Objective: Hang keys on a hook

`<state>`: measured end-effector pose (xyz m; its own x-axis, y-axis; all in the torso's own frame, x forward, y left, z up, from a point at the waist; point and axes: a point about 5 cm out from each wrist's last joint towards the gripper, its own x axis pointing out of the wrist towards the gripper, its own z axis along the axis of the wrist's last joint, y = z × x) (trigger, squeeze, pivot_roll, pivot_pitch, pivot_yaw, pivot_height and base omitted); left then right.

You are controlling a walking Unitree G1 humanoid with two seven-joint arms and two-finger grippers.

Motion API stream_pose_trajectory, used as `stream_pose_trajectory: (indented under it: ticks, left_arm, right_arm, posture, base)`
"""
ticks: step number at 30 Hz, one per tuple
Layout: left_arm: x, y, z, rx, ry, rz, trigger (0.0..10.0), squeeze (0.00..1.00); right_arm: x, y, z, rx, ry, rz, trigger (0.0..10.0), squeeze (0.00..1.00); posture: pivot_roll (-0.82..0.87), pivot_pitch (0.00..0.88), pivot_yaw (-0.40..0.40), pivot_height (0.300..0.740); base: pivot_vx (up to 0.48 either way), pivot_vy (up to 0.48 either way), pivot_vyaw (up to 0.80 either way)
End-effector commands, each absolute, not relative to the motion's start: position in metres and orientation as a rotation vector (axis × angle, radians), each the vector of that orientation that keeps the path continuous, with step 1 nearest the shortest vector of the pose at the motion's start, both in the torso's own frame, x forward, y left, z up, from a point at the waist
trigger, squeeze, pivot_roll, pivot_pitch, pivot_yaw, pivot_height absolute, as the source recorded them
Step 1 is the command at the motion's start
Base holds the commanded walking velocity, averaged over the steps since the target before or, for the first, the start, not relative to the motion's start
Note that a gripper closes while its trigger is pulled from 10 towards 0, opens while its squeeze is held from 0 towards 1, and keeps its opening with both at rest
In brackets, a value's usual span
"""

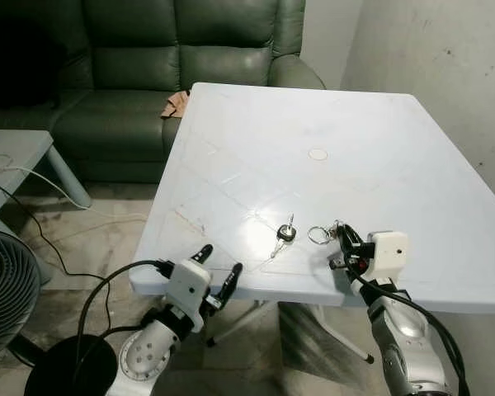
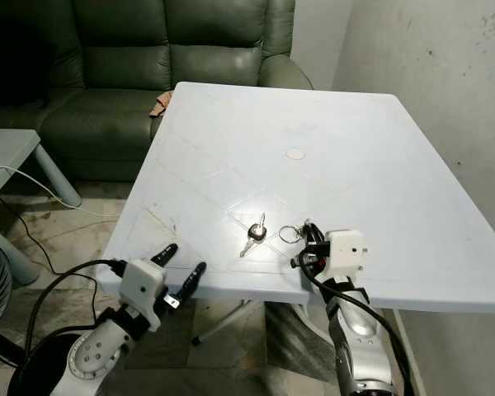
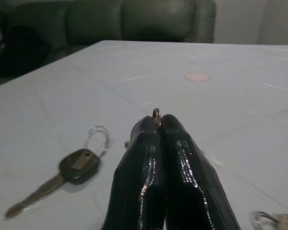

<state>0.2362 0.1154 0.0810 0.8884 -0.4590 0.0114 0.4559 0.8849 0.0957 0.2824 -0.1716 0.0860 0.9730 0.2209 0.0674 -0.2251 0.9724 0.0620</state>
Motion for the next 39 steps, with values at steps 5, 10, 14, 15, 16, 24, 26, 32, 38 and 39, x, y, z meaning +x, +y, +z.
stream_pose_trajectory:
  ticks: [5,10,14,15,16,24,26,32,38,39]
  left_arm:
    - [0.25,0.129,0.102,0.032,-0.096,-0.393,10.0,0.0]
    - [0.278,0.182,0.14,-0.04,-0.174,-0.139,10.0,0.0]
    - [0.282,0.2,0.15,-0.079,-0.181,-0.03,10.0,0.0]
    - [0.283,0.209,0.155,-0.088,-0.188,0.02,10.0,0.0]
    - [0.283,0.213,0.155,-0.079,-0.179,0.045,10.0,0.0]
    - [0.285,0.225,0.157,-0.091,-0.159,0.112,10.0,0.0]
    - [0.285,0.225,0.159,-0.059,-0.174,0.106,10.0,0.0]
    - [0.289,0.233,0.172,-0.025,-0.19,0.115,10.0,0.0]
    - [0.29,0.234,0.175,-0.029,-0.205,0.096,10.0,0.0]
    - [0.29,0.23,0.173,-0.016,-0.198,0.084,10.0,0.0]
  right_arm:
    - [0.289,-0.168,0.108,0.098,-0.158,0.24,0.0,0.0]
    - [0.305,-0.155,0.14,0.126,-0.224,0.285,10.0,0.0]
    - [0.31,-0.156,0.144,0.129,-0.202,0.276,10.0,0.0]
    - [0.312,-0.155,0.146,0.13,-0.196,0.292,10.0,0.0]
    - [0.313,-0.156,0.147,0.127,-0.199,0.28,10.0,0.0]
    - [0.314,-0.151,0.149,0.061,-0.221,0.288,10.0,0.0]
    - [0.314,-0.15,0.149,0.072,-0.208,0.298,10.0,0.0]
    - [0.319,-0.148,0.15,0.055,-0.188,0.302,10.0,0.0]
    - [0.32,-0.148,0.15,0.059,-0.183,0.301,10.0,0.0]
    - [0.32,-0.148,0.15,0.059,-0.182,0.304,10.0,0.0]
  posture:
    - [-0.1,0.025,-0.014,0.74]
    - [-0.1,0.015,-0.017,0.74]
    - [-0.09,0.004,-0.022,0.74]
    - [-0.09,0.004,-0.022,0.74]
    - [-0.09,0.0,-0.024,0.74]
    - [-0.07,0.0,-0.03,0.74]
    - [-0.07,0.0,-0.03,0.74]
    - [-0.06,0.0,-0.036,0.74]
    - [-0.06,0.0,-0.036,0.74]
    - [-0.05,0.0,-0.035,0.74]
  base:
    - [0.0,0.0,0.0]
    - [0.0,0.0,0.0]
    - [0.0,0.0,0.0]
    - [0.0,0.0,0.0]
    - [0.0,0.0,0.0]
    - [0.0,0.0,0.0]
    - [0.0,0.0,0.0]
    - [0.0,0.0,-0.08]
    - [0.0,0.0,-0.79]
    - [0.0,0.0,-0.78]
